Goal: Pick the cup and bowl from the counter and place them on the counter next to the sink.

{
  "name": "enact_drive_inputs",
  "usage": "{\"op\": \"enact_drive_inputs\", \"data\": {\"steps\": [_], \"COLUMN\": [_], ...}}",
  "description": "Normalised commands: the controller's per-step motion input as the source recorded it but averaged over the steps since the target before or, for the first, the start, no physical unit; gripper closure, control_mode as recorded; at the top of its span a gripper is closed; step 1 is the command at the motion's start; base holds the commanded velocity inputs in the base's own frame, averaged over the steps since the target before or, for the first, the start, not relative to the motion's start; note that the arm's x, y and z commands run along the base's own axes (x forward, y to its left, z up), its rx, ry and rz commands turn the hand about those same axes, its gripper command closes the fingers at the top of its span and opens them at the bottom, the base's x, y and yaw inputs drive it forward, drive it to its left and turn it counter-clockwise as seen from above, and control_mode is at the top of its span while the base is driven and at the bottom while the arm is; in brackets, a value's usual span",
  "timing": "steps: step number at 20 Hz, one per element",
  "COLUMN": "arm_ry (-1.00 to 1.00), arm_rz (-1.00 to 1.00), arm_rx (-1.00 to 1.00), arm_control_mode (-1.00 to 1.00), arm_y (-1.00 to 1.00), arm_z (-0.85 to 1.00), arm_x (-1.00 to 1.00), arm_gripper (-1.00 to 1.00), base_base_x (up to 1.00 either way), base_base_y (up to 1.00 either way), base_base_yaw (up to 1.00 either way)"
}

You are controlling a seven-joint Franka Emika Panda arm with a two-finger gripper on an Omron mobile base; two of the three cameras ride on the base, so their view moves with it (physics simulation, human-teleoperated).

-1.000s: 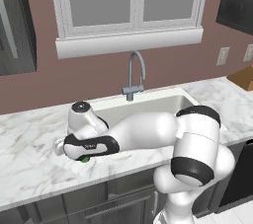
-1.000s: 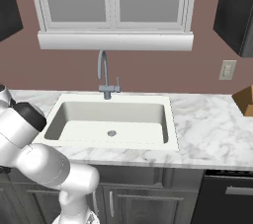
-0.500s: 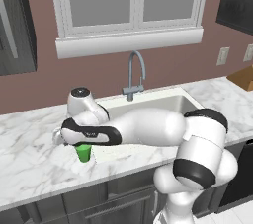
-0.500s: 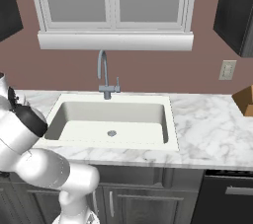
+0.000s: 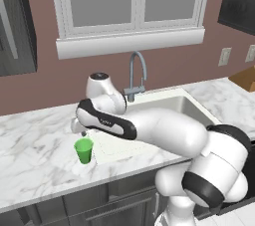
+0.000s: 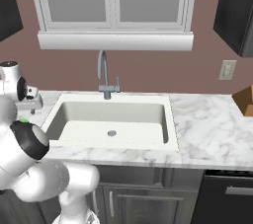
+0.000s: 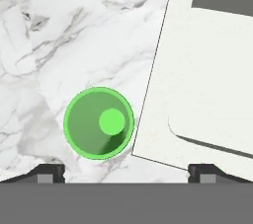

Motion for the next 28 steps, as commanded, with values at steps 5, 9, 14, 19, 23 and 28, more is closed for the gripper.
{"op": "enact_drive_inputs", "data": {"steps": [5, 9, 14, 19, 23, 28], "arm_ry": [0.06, 0.06, 0.06, 0.01, 0.0, -0.07], "arm_rz": [-0.14, -0.13, -0.11, -0.09, -0.06, -0.02], "arm_rx": [0.0, 0.0, 0.0, 0.0, 0.0, 0.0], "arm_control_mode": [-1.0, -1.0, -1.0, -1.0, -1.0, -1.0], "arm_y": [-0.81, -0.72, -0.74, -0.72, -0.53, -0.48], "arm_z": [0.39, 0.39, 0.28, 0.01, -0.01, -0.14], "arm_x": [-0.03, -0.18, -0.23, -0.19, -0.05, 0.0], "arm_gripper": [-1.0, -1.0, -1.0, -1.0, -1.0, -1.0], "base_base_x": [0.0, 0.0, 0.0, 0.0, 0.0, 0.0], "base_base_y": [0.0, 0.0, 0.0, 0.0, 0.0, 0.0], "base_base_yaw": [0.0, 0.0, 0.0, 0.0, 0.0, 0.0]}}
